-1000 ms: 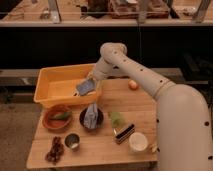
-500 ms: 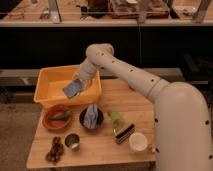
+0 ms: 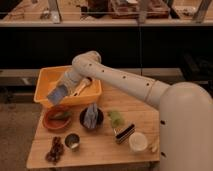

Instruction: Place sponge in red bowl

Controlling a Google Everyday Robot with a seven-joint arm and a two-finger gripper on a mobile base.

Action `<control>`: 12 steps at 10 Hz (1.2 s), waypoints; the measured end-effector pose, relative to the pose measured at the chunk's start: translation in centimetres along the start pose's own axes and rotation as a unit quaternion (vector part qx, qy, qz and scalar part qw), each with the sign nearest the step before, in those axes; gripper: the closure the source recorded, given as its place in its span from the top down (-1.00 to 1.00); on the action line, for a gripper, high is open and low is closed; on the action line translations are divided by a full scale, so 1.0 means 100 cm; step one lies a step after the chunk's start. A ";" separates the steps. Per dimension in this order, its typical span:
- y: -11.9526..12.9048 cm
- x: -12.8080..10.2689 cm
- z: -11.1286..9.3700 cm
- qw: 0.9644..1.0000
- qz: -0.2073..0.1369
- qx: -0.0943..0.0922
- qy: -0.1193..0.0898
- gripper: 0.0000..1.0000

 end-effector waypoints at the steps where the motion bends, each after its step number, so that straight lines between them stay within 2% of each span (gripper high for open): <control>1: 0.001 -0.008 0.002 1.000 -0.010 0.007 0.001 -1.00; 5: -0.001 -0.023 0.022 1.000 -0.022 0.012 0.002 -1.00; 8: -0.009 -0.031 0.047 0.999 -0.041 0.023 0.011 -1.00; 12: 0.002 -0.031 0.071 0.998 -0.061 0.026 0.003 -1.00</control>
